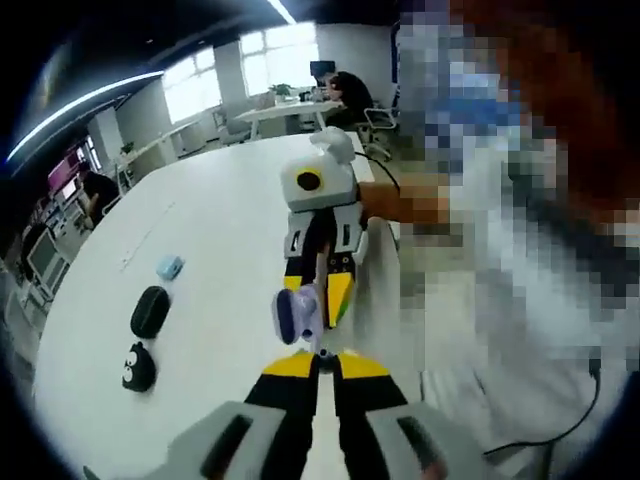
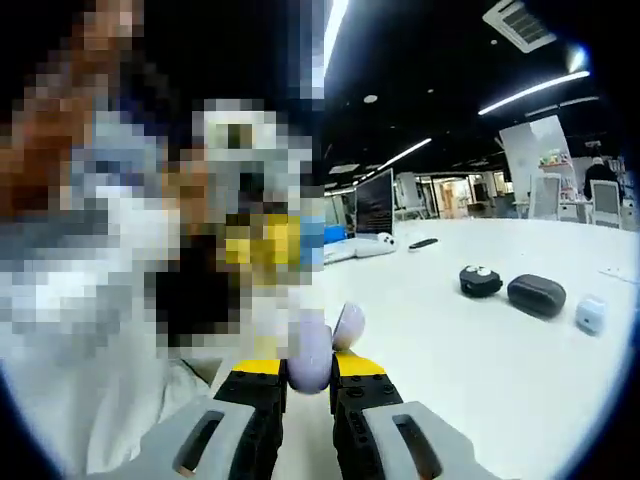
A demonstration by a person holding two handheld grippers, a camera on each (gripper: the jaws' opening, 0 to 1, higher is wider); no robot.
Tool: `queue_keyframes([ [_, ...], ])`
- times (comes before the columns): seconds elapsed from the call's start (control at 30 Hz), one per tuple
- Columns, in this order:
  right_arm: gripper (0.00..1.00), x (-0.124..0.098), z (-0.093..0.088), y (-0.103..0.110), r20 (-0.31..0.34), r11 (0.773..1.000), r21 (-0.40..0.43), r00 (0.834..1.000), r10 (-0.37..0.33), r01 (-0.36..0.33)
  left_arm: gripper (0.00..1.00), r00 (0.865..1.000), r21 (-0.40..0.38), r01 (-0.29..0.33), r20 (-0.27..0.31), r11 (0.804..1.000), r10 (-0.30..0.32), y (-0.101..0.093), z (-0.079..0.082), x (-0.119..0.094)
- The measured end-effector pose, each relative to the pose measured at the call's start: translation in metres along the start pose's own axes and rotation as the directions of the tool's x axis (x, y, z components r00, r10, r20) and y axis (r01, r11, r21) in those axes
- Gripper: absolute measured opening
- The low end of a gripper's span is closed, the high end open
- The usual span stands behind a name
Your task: Pick up the earbuds from the table and place the earbuds into the earbud case
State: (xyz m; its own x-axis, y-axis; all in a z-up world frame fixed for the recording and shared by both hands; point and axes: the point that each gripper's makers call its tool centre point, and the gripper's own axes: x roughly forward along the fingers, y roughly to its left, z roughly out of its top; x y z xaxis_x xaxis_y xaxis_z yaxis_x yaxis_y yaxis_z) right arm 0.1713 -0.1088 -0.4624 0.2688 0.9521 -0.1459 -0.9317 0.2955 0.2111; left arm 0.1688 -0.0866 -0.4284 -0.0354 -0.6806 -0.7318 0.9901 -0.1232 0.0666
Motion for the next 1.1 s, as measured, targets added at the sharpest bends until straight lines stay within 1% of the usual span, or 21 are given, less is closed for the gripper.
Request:
queue_keyframes([
  [0.13, 0.16, 0.001, 0.000, 0.003, -0.009, 1.000, -0.011, 1.000, 0.013, -0.013, 0.08, 0.999, 0.007, 0.031, -0.025, 0.999, -0.031, -0.001, -0.001, 0.002],
  [0.33, 0.16, 0.002, -0.001, 0.006, -0.025, 0.999, -0.027, 0.999, 0.021, -0.021, 0.08, 0.997, 0.018, 0.057, -0.055, 0.998, -0.056, -0.002, 0.001, 0.001],
  [0.47, 0.16, 0.002, 0.001, 0.007, -0.023, 0.999, -0.032, 1.000, 0.020, -0.021, 0.08, 0.995, 0.002, 0.085, -0.054, 0.996, -0.085, -0.005, 0.001, 0.003],
  [0.63, 0.16, 0.002, 0.002, 0.008, -0.025, 0.999, -0.043, 1.000, 0.020, -0.021, 0.08, 0.993, 0.012, 0.089, -0.073, 0.996, -0.088, -0.005, 0.000, 0.004],
  [0.77, 0.16, 0.002, 0.004, 0.008, -0.020, 0.999, -0.047, 1.000, 0.021, -0.022, 0.08, 0.990, 0.027, 0.107, -0.092, 0.994, -0.104, -0.008, 0.000, 0.008],
  [0.93, 0.16, 0.004, 0.004, 0.010, -0.023, 0.998, -0.053, 0.999, 0.026, -0.027, 0.08, 0.989, 0.036, 0.117, -0.098, 0.992, -0.113, -0.009, 0.003, 0.009],
  [1.1, 0.16, 0.003, 0.006, 0.013, -0.014, 0.998, -0.060, 0.999, 0.034, -0.035, 0.08, 0.985, 0.041, 0.127, -0.121, 0.991, -0.121, -0.008, 0.000, 0.010],
])
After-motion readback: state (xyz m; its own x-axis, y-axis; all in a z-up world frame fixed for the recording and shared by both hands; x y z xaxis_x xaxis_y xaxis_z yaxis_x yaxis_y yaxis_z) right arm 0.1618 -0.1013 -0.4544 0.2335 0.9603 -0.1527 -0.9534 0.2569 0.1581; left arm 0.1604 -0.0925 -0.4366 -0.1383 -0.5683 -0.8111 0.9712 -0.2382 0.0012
